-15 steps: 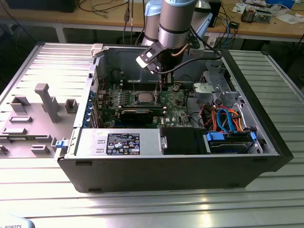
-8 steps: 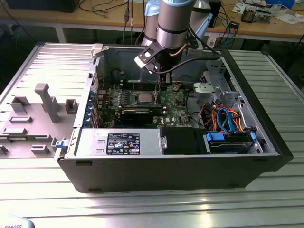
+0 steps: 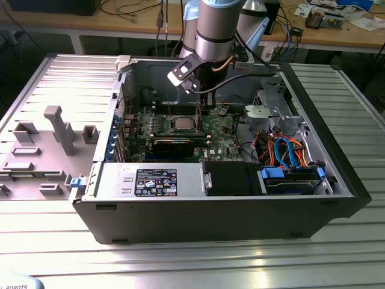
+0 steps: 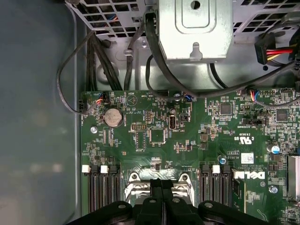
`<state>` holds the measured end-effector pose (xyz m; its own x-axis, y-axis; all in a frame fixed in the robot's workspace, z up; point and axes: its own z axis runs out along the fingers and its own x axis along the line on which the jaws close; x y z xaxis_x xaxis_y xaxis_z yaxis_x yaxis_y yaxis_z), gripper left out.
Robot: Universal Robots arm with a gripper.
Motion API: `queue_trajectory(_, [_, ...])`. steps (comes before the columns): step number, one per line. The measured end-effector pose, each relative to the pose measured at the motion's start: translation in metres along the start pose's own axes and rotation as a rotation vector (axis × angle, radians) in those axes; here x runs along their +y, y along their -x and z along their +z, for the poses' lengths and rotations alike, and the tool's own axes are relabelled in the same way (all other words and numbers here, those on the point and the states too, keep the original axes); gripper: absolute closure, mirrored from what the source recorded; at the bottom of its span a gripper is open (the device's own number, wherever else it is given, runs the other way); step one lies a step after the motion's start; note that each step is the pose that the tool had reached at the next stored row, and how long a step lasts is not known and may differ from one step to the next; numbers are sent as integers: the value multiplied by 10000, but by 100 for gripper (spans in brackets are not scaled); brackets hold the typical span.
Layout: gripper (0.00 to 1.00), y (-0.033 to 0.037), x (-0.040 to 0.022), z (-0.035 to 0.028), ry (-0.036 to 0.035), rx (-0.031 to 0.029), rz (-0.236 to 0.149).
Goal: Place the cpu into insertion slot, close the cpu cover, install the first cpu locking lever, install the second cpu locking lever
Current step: 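Close the cpu cover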
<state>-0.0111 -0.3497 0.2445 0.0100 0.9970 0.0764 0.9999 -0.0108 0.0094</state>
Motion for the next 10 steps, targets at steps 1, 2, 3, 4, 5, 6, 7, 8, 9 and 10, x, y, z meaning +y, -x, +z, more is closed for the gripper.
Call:
queue_trajectory(1, [89, 0, -24, 1, 0, 0, 0])
queue_trajectory(2, [89, 1, -40, 2, 0, -1, -1])
queue_trajectory(3, [89, 1, -52, 3, 0, 0, 0])
queue_trajectory(4, [89, 1, -68, 4, 0, 0, 0])
queue_trajectory(5, [89, 1, -78, 4, 0, 0, 0])
queue_trajectory(6, [89, 1, -89, 5, 0, -1, 0])
queue_trajectory(7, [89, 2, -94, 6, 0, -1, 0])
queue_trajectory(8, [89, 2, -97, 6, 0, -1, 1])
queue_trajectory(9, [89, 2, -100, 7, -1, -1, -1])
queue_trajectory(10, [89, 2, -101, 8, 0, 0, -1])
